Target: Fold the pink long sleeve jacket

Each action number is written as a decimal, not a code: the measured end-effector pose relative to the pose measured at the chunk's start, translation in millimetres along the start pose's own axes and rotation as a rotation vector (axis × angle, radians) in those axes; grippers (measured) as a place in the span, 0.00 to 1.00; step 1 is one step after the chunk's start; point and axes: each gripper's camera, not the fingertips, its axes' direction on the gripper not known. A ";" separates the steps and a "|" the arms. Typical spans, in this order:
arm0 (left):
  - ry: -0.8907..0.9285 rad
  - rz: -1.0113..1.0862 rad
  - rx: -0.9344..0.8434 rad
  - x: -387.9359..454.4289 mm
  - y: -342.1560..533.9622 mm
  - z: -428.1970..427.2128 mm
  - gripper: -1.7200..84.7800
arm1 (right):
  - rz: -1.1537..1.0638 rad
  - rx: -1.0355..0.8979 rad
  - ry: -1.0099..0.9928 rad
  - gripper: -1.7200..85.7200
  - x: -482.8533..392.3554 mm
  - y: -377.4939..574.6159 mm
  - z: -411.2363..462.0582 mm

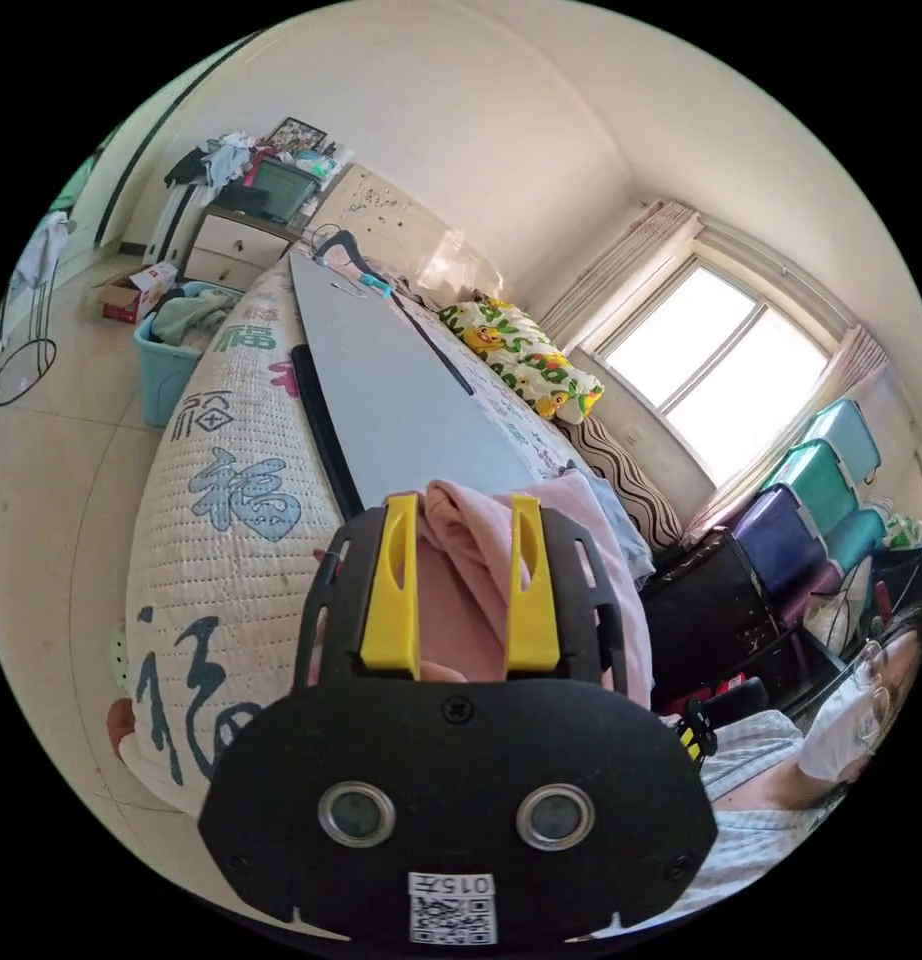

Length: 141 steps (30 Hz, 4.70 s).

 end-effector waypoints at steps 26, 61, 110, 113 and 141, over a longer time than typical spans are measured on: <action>-0.153 0.036 -0.093 64.8 46.7 1.5 0.08 | -0.023 -0.235 0.002 0.07 54.3 64.1 177.8; -0.026 0.275 0.075 226.1 300.9 -59.1 0.11 | 0.189 -0.126 0.431 0.02 300.7 -135.4 113.8; 0.237 -0.085 -0.025 -45.3 86.8 -1.2 0.18 | 0.532 -0.178 -0.185 0.26 267.7 -374.0 62.1; 0.198 -0.029 -0.049 -43.0 71.8 3.6 0.21 | 0.563 -0.193 -0.226 0.25 256.8 -385.2 61.1; 0.109 0.471 0.184 169.2 10.5 -186.1 0.09 | 0.171 0.371 -0.130 0.14 -163.7 -455.9 -145.2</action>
